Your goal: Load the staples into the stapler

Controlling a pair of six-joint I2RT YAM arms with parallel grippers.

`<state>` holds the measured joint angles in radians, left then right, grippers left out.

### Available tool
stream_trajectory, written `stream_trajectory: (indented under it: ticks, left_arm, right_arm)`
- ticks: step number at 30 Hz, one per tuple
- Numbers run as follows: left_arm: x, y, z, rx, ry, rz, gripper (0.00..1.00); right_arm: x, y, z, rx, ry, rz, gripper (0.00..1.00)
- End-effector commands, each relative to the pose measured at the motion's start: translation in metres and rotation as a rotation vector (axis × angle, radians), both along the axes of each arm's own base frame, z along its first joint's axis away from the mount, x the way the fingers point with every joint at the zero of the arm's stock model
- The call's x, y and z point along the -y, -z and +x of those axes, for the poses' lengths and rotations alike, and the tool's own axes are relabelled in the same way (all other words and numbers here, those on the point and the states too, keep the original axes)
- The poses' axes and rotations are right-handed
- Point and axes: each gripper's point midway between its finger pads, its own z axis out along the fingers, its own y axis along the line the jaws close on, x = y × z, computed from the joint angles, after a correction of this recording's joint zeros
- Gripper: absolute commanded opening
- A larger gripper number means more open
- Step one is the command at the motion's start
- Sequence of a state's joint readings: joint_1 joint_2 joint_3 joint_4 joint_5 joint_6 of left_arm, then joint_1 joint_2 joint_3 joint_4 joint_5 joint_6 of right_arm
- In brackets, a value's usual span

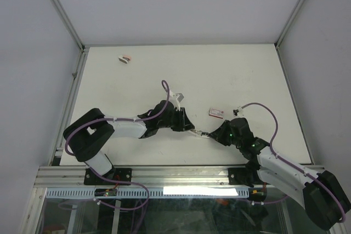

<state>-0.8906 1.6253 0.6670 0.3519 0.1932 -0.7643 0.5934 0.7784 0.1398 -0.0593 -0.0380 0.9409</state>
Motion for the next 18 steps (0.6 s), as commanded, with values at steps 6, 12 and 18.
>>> stream_trajectory:
  ticks: [6, 12, 18]
  left_arm:
    - [-0.001, -0.023, 0.011, 0.066, -0.043, 0.008, 0.13]
    - [-0.023, -0.024, 0.023, 0.111, -0.135, 0.105, 0.08]
    - [-0.035, -0.027, 0.026, 0.126, -0.173, 0.149, 0.11]
  right_arm:
    - [0.001, -0.013, 0.010, 0.041, 0.021, -0.005, 0.25]
    - [0.000, -0.023, 0.013, 0.052, 0.024, 0.014, 0.37]
    - [0.003, -0.029, 0.016, 0.060, 0.038, 0.037, 0.39]
